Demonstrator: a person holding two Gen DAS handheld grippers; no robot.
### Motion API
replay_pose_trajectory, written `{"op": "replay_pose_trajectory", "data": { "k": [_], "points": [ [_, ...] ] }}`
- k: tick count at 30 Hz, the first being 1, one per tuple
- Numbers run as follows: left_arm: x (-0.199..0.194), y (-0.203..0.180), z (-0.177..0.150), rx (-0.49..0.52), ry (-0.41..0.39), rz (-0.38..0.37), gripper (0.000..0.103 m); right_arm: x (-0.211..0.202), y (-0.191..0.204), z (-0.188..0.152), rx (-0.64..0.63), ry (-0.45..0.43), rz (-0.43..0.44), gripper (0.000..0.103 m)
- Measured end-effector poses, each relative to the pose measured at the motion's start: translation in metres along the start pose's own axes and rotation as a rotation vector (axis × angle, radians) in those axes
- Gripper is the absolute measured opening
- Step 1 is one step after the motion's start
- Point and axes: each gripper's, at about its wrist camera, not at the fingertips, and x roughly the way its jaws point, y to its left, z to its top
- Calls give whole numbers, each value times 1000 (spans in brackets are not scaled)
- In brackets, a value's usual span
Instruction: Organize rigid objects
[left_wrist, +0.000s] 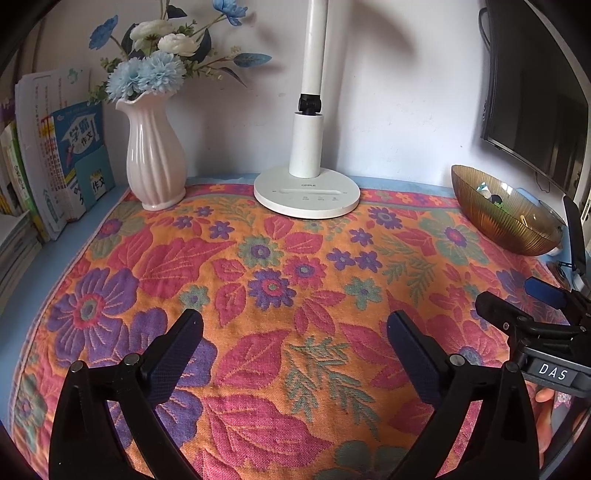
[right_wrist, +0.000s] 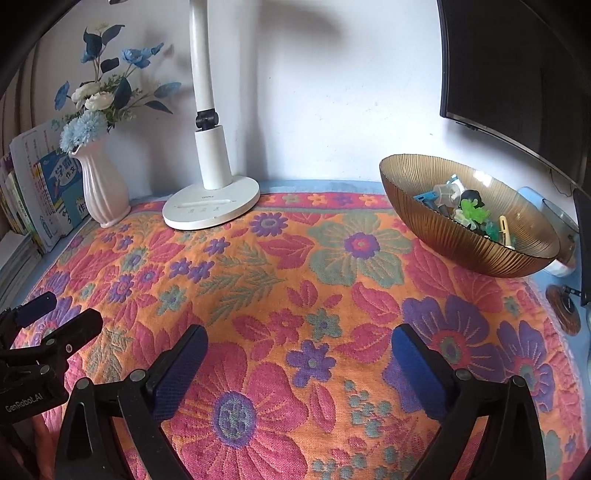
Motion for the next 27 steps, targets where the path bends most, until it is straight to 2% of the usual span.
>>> {"op": "replay_pose_trajectory", "data": {
  "k": [27],
  "points": [
    [5,2,0,-10,21,8,100,5,-1,-3,7,22,2,102]
  ]
}}
